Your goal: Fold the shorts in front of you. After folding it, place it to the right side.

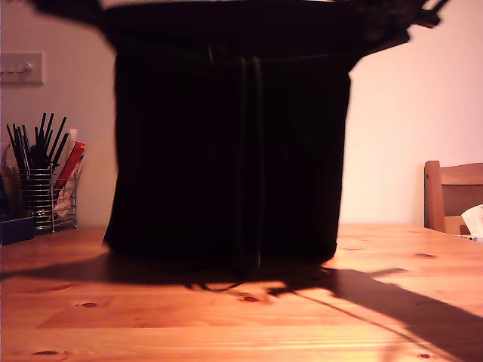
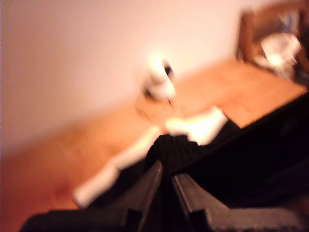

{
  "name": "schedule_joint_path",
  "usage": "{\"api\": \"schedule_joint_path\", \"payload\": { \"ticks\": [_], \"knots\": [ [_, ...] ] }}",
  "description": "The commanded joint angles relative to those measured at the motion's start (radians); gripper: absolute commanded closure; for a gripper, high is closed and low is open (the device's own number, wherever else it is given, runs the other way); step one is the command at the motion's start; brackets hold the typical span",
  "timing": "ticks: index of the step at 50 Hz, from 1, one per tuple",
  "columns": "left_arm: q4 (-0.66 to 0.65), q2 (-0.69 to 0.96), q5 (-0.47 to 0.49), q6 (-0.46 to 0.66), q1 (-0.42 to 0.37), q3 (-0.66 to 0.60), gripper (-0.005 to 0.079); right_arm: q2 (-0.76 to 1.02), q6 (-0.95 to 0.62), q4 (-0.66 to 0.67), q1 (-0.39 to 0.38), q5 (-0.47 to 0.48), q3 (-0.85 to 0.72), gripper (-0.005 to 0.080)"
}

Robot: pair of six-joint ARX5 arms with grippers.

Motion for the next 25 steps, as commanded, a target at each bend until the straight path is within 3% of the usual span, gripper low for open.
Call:
{"api": "schedule_joint_path", "payload": {
  "ticks": [1,25],
  "knots": [
    [0.022,-0.026,-0.045,-0.019,0.01,-0.085,0.0765,-0.007,0.018,-0.01,-0.01,0.009,-0.054,0.0765],
    [0.025,-0.11,-0.116,-0.134,-0.058,-0.433,0.0765,-0.038,0.104,0.036,0.084,0.031,-0.382,0.0765]
  ]
}}
